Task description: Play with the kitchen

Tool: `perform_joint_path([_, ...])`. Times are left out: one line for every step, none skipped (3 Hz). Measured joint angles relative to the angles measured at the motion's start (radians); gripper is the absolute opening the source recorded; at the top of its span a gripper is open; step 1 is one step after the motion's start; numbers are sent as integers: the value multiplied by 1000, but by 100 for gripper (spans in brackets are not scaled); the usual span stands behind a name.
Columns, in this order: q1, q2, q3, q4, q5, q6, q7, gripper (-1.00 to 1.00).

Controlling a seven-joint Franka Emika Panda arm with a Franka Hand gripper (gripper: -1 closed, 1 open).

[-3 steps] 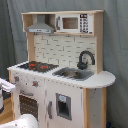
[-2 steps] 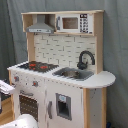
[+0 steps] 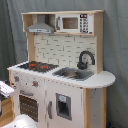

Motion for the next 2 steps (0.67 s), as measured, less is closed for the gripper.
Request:
perform_joint_path([55, 0, -22, -85, 0, 4, 1, 100])
perform_joint_path([103, 1, -37, -174, 1, 7, 3, 100])
